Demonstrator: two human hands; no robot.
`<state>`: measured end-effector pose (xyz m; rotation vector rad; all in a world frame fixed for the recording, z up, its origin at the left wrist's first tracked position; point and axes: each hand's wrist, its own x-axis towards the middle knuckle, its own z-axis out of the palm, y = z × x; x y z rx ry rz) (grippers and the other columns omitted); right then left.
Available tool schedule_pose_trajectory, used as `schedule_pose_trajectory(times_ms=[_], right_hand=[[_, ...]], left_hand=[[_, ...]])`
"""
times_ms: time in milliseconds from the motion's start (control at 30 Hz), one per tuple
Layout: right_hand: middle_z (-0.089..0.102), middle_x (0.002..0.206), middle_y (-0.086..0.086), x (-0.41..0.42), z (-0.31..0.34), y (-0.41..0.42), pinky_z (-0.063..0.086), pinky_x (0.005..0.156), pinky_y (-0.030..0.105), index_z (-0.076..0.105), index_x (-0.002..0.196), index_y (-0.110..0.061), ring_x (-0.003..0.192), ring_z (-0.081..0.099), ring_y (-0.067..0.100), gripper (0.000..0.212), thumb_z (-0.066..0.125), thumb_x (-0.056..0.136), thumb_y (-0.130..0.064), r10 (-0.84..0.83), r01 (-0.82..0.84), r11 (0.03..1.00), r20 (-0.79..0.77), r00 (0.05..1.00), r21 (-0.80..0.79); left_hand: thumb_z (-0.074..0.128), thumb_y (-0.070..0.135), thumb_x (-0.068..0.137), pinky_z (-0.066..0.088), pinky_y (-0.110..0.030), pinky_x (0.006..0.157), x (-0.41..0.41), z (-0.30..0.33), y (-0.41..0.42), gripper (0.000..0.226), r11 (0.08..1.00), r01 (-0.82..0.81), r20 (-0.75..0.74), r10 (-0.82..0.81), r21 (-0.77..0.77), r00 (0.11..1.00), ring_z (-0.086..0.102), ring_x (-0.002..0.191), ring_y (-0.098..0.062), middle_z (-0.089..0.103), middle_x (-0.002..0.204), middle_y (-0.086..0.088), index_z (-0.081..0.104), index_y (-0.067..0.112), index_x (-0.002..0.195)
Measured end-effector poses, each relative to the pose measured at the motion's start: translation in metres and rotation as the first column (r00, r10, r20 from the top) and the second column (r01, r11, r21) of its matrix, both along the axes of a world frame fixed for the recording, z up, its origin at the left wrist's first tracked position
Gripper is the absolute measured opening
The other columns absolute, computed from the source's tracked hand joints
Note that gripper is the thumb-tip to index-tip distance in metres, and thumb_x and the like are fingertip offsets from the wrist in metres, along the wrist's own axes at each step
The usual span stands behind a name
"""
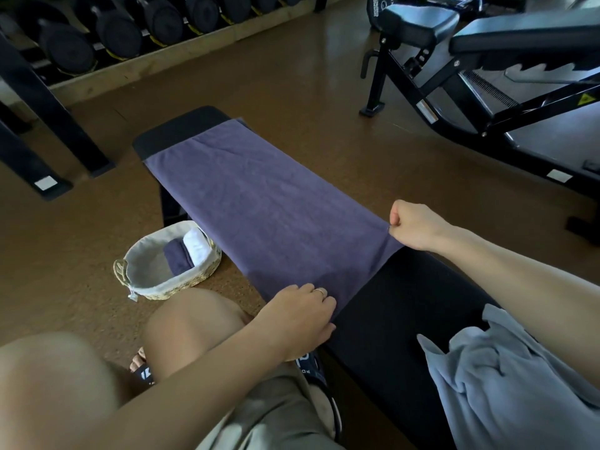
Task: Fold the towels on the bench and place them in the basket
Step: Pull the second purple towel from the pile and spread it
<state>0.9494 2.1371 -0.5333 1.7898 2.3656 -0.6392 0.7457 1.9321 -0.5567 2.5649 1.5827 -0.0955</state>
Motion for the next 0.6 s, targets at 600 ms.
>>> schedule_pose_trajectory(times_ms=[600], right_hand=[[0.059, 0.108, 0.004, 0.018, -0.023, -0.011, 0.056, 0.08, 0.035, 0.049, 0.114, -0.019, 0.087, 0.062, 0.016, 0.012, 0.051, 0.104, -0.013, 0.024, -0.01, 0.988, -0.091, 0.996, 0.156]], left_hand=[[0.051, 0.033, 0.093, 0.04, -0.033, 0.063, -0.001, 0.004, -0.021, 0.02, 0.998, -0.057, -0.063, 0.056, -0.017, 0.996, 0.056, 0.082, -0.02, 0.062, 0.097, -0.003, 0.057, 0.017, 0.102]])
